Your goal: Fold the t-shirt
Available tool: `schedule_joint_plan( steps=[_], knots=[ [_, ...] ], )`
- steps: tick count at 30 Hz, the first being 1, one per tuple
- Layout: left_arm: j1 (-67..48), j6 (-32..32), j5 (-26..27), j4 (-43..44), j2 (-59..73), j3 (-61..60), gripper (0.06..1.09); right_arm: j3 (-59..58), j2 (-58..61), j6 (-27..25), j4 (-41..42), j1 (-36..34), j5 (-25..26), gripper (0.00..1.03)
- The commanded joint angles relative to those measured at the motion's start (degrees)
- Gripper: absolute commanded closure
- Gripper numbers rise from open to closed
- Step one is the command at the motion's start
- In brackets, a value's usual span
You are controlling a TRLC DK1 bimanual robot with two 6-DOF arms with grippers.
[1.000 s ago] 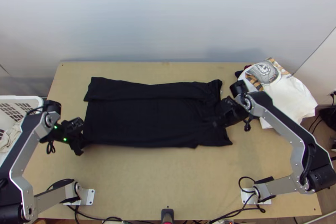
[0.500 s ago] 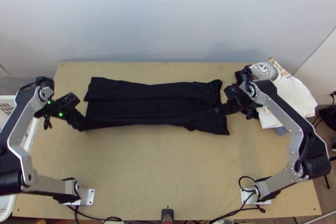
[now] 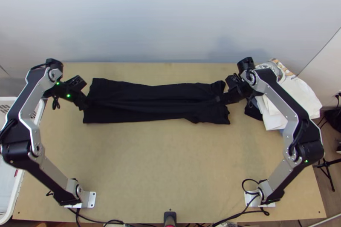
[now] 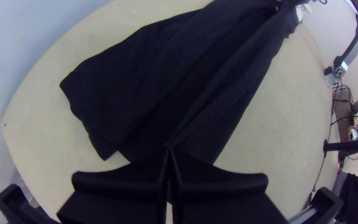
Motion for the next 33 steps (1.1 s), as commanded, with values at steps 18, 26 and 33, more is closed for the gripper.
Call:
schedule_joint_plan(
  steps=[18, 26, 33],
  knots=[
    [-3.55, -3.67, -1.16, -0.1, 17.6, 15.05, 0.97, 18.67, 18.26, 2.23, -0.23, -2.0, 0.1, 1.0],
    [-3.9, -4.2, -4.23, 0.86, 18.21, 15.32, 0.17, 18.58, 19.84, 2.85, -0.49, -2.08, 0.27, 0.57],
    [-2.41, -7.45, -4.23, 1.3, 18.04, 20.5, 0.1, 19.63, 19.49, 2.32, -2.25, -2.35, 0.27, 0.29]
  ],
)
